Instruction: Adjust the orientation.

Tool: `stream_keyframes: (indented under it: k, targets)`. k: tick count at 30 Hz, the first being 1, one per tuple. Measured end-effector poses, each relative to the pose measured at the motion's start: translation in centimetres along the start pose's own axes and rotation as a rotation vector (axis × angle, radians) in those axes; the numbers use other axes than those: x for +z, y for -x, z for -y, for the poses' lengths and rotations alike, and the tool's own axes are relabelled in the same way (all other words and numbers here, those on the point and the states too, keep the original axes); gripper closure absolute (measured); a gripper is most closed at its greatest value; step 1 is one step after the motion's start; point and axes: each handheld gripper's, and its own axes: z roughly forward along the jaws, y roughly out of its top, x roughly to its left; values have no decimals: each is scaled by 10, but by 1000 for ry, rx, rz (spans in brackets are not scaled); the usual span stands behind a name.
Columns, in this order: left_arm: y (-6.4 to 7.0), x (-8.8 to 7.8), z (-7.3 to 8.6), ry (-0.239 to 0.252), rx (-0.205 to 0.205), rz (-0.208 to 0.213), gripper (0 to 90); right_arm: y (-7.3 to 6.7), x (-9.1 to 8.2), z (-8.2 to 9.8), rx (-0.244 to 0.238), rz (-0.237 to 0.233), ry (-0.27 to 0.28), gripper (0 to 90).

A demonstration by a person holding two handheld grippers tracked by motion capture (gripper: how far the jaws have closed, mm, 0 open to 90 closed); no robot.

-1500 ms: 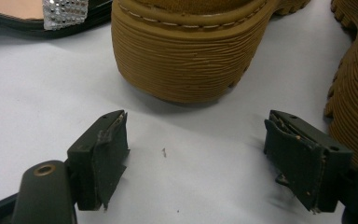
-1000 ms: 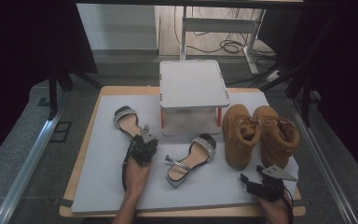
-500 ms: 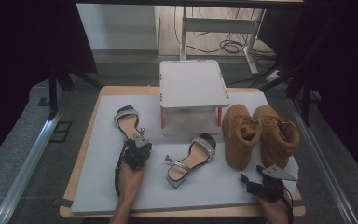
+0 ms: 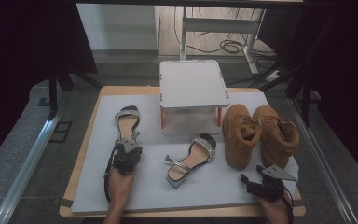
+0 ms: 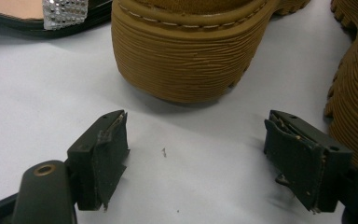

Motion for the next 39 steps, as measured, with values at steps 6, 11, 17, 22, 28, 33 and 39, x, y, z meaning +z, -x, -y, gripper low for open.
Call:
stream_keyframes:
  k: [6, 11, 17, 22, 28, 33, 39]
  targets:
    - [-13, -8, 8, 0, -28, -15, 893, 0, 0, 0, 0, 0, 0, 213]
    - [-21, -12, 11, -2, -39, -27, 890, 0, 0, 0, 0, 0, 0, 213]
    - [-37, -20, 17, -4, -62, -57, 883, 0, 0, 0, 0, 0, 0, 213]
    - [-48, -24, 20, -11, -79, -83, 871, 0, 0, 0, 0, 0, 0, 213]
    - [-52, -24, 23, -9, -95, -69, 853, 0, 0, 0, 0, 1, 0, 213]
    - [-50, -32, 25, 3, -95, -39, 828, 0, 0, 0, 0, 1, 0, 213]
    - [-51, -51, 32, 8, -84, -44, 791, 0, 0, 0, 0, 1, 0, 213]
